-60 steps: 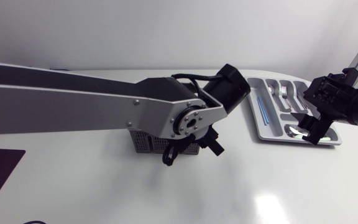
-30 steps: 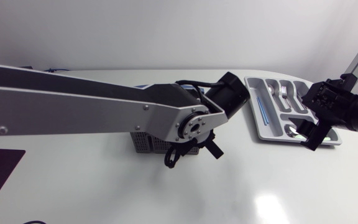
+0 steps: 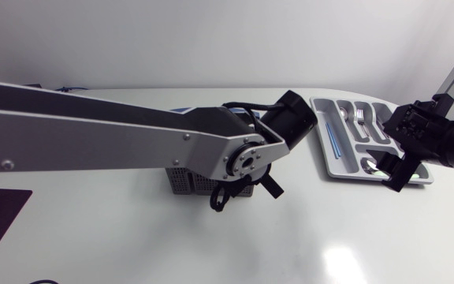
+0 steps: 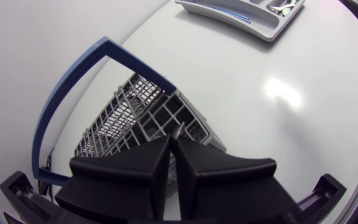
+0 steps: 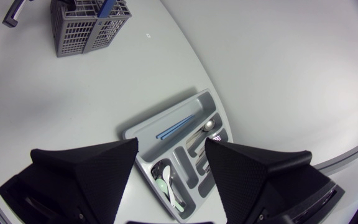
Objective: Unload the cutlery basket into the drawer organizer.
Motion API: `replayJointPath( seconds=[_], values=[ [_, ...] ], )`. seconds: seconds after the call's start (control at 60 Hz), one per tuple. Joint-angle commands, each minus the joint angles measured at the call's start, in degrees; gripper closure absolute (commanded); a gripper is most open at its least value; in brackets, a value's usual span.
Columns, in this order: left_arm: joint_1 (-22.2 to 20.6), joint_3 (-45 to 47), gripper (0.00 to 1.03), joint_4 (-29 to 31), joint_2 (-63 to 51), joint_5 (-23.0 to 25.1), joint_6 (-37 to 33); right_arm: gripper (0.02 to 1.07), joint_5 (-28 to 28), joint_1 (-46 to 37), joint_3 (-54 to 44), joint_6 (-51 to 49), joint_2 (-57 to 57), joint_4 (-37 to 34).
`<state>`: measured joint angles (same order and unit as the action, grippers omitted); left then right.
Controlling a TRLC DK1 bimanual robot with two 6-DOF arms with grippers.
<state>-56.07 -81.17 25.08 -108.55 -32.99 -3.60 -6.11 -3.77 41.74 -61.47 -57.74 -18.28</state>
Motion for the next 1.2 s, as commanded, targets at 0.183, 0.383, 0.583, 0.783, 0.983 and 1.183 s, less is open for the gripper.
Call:
replayJointPath(
  seconds=[0.183,0.383,0.583,0.783,0.983,1.183],
  values=[
    [-1.5,0.9,0.99,-1.1,0.8,-2.9,-1.9,0.29,0.2,0.8,-2.1,1.0,0.7,-0.6],
    [-1.9,1.8,0.99,-2.4,1.8,-5.5,-3.0,0.29,0.2,1.3,-2.9,1.2,1.0,-0.5],
    [-2.3,2.9,0.99,-4.1,3.0,-7.6,-3.8,0.29,0.2,1.3,-3.5,1.2,1.1,-0.2],
    [-2.8,3.7,0.99,-5.0,5.4,-8.4,-4.2,0.29,0.2,1.7,-3.9,1.4,1.5,-0.1],
    [-3.0,4.4,0.99,-5.0,8.5,-8.4,-4.8,0.29,0.4,2.8,-4.1,2.4,1.6,-0.1],
    [-3.7,5.8,0.99,-5.1,13.0,-8.4,-5.3,0.29,1.0,5.6,-4.5,4.7,2.4,0.0]
  ],
)
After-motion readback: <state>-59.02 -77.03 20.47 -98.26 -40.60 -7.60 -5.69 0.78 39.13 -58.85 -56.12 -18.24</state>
